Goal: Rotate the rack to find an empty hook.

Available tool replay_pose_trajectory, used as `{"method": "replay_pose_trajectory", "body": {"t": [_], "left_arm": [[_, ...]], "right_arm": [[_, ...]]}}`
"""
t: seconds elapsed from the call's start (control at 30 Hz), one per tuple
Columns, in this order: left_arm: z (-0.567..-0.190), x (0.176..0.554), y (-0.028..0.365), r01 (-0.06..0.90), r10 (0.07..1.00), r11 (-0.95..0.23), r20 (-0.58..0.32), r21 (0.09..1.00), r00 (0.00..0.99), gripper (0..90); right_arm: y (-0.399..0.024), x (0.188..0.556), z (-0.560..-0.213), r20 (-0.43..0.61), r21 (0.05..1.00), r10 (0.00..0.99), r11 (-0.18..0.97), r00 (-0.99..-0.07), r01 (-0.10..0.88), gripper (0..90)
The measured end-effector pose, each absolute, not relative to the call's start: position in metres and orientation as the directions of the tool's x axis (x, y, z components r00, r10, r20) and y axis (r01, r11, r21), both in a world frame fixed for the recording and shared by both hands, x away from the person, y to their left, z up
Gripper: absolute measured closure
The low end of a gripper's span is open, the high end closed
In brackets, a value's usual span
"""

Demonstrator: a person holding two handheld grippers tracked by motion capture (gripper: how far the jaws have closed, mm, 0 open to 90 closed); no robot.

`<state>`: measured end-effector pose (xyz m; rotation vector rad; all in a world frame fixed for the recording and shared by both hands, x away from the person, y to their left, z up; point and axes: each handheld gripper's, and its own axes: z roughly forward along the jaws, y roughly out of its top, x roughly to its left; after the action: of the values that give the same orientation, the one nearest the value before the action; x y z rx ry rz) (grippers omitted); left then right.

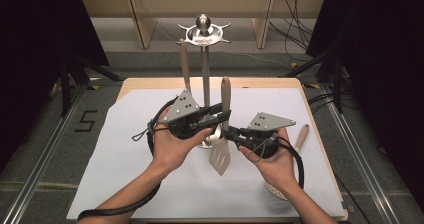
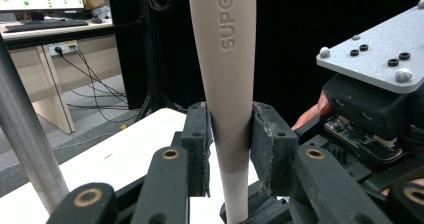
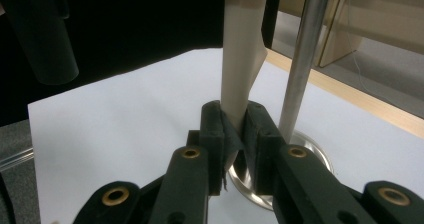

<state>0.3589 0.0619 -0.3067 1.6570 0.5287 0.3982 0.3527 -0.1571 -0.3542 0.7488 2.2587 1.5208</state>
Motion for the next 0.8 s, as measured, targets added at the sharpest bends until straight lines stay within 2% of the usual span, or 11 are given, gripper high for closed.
{"method": "replay_pose_trajectory", "body": {"t": [0.23,0.27,0.37,0.47,0.57,0.63,0.7,0.73,0.77,0.8], "left_arm": [[-0.305,0.356,0.063,0.121,0.558,-0.077,-0.058,0.99,0.828,71.4],[-0.303,0.355,0.064,0.123,0.565,-0.078,-0.058,0.989,0.823,71.5],[-0.3,0.353,0.064,0.109,0.592,-0.097,-0.03,0.989,0.806,71.7],[-0.296,0.353,0.066,0.097,0.628,-0.113,-0.005,0.989,0.779,71.8],[-0.292,0.355,0.068,0.112,0.648,-0.097,-0.022,0.989,0.762,71.8],[-0.291,0.357,0.069,0.106,0.658,-0.098,-0.016,0.99,0.753,71.8],[-0.289,0.357,0.07,0.106,0.673,-0.099,-0.012,0.989,0.74,71.8],[-0.288,0.357,0.07,0.097,0.679,-0.102,-0.002,0.99,0.734,71.8],[-0.287,0.357,0.071,0.1,0.683,-0.1,-0.005,0.99,0.73,71.8],[-0.287,0.358,0.072,0.101,0.687,-0.102,-0.003,0.99,0.726,71.8]], "right_arm": [[-0.157,0.355,-0.352,0.006,0.934,0.562,0.293,-0.827,0.206,80.5],[-0.156,0.353,-0.352,0.036,0.931,0.566,0.28,-0.823,0.234,80.2],[-0.157,0.354,-0.351,0.019,0.935,0.577,0.28,-0.817,0.22,70.1],[-0.159,0.351,-0.35,0.013,0.936,0.592,0.277,-0.806,0.219,65.8],[-0.162,0.347,-0.348,0.046,0.938,0.602,0.248,-0.797,0.242,64.9],[-0.167,0.348,-0.348,0.009,0.946,0.619,0.248,-0.785,0.207,64.7],[-0.171,0.346,-0.347,0.036,0.938,0.633,0.245,-0.773,0.244,64.7],[-0.173,0.348,-0.348,0.018,0.946,0.638,0.239,-0.77,0.22,64.8],[-0.174,0.346,-0.348,0.049,0.939,0.64,0.232,-0.767,0.254,64.8],[-0.177,0.348,-0.348,0.028,0.944,0.635,0.238,-0.772,0.23,64.8]]}}
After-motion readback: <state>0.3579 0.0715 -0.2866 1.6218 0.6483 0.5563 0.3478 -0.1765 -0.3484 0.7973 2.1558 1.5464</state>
